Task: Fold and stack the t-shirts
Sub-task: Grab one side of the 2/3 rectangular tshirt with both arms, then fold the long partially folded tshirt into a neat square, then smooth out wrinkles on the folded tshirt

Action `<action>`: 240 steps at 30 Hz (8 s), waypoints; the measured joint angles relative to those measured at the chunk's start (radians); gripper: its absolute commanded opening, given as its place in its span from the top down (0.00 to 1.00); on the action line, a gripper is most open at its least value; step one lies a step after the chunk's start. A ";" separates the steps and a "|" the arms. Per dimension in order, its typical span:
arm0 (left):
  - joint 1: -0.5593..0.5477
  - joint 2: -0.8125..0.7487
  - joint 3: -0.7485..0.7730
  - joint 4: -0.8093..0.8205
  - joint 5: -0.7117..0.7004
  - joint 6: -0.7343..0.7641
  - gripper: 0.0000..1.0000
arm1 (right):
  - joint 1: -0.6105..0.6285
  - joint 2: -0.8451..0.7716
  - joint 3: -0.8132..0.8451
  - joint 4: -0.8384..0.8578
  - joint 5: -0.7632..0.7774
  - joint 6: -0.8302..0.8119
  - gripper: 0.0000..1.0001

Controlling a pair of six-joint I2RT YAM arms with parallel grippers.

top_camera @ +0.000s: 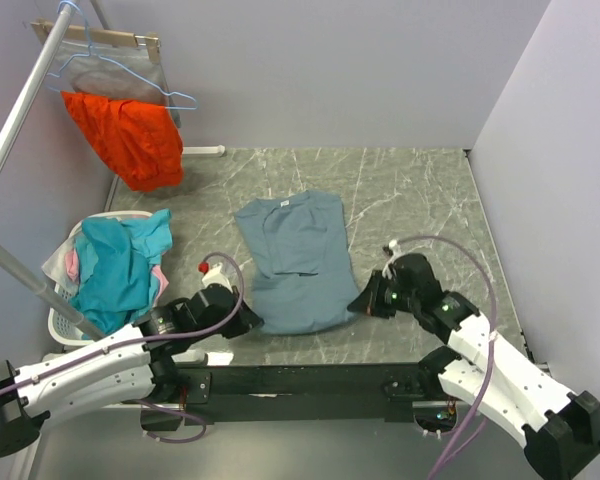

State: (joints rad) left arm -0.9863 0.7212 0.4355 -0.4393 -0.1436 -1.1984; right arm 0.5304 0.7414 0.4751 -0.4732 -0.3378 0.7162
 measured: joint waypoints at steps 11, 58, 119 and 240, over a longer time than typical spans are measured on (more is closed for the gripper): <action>0.106 0.350 0.314 -0.035 -0.242 0.116 0.99 | -0.015 0.442 0.455 0.016 0.146 -0.169 1.00; 0.745 1.120 0.670 0.491 0.096 0.470 0.00 | -0.298 1.448 1.293 0.035 -0.069 -0.420 0.32; 0.402 0.696 0.262 0.417 -0.161 0.402 0.01 | -0.091 0.926 0.608 0.204 0.216 -0.354 0.31; 0.600 0.420 -0.026 0.640 0.001 0.391 0.24 | -0.256 1.016 0.436 0.378 -0.297 -0.314 0.30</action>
State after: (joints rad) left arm -0.3859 1.1412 0.4099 0.2005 -0.1425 -0.8078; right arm 0.2741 1.7576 0.9112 -0.0956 -0.6350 0.4026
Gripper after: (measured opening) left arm 0.762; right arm 0.692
